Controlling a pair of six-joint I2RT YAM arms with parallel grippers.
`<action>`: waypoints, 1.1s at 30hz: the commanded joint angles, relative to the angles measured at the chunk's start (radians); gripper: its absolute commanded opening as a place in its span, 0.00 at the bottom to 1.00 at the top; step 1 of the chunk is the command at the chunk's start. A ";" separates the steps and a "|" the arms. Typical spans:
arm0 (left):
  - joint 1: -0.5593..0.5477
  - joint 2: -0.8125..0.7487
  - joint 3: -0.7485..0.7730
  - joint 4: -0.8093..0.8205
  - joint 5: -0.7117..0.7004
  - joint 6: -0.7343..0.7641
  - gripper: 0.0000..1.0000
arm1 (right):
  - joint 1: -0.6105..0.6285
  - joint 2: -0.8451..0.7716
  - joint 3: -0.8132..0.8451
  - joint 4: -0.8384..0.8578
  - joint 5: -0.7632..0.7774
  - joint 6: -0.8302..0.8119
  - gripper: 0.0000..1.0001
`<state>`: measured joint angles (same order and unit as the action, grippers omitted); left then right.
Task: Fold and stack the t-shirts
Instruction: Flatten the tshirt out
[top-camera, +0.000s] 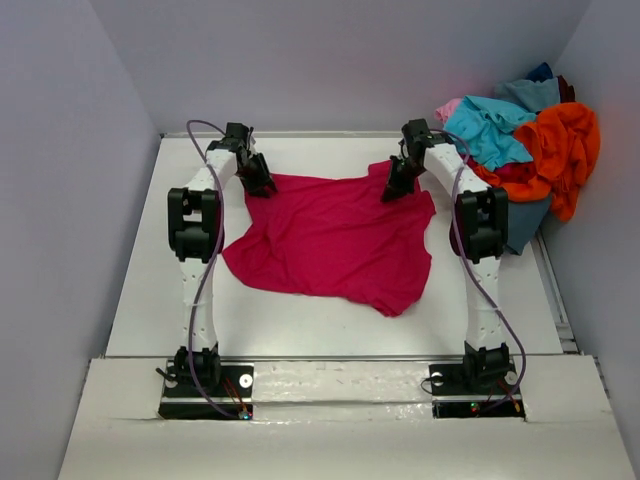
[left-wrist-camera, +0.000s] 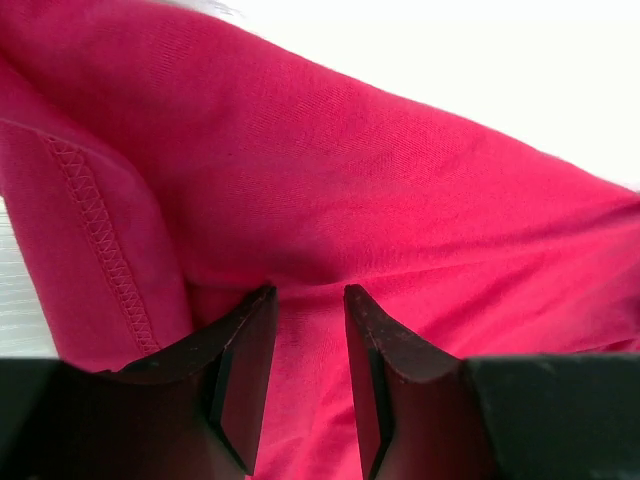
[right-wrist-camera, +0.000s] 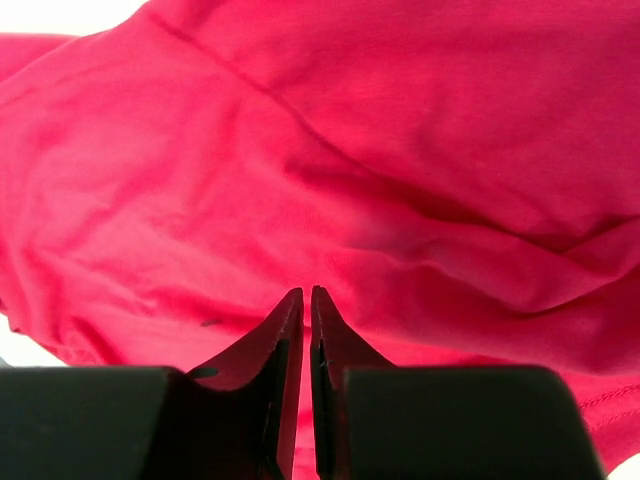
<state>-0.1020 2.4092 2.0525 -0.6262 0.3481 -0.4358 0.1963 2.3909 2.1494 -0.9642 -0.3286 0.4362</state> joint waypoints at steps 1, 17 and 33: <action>0.024 -0.056 -0.034 -0.017 -0.029 0.008 0.46 | -0.001 0.042 0.059 -0.040 0.045 0.010 0.13; 0.081 -0.061 -0.045 -0.038 -0.043 0.016 0.46 | -0.034 0.093 0.089 -0.111 0.135 0.036 0.13; 0.160 -0.125 -0.075 -0.055 -0.090 0.029 0.46 | -0.074 0.117 0.105 -0.123 0.135 0.042 0.13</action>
<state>0.0284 2.3615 1.9926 -0.6422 0.3061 -0.4339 0.1303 2.4878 2.2318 -1.0664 -0.2310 0.4755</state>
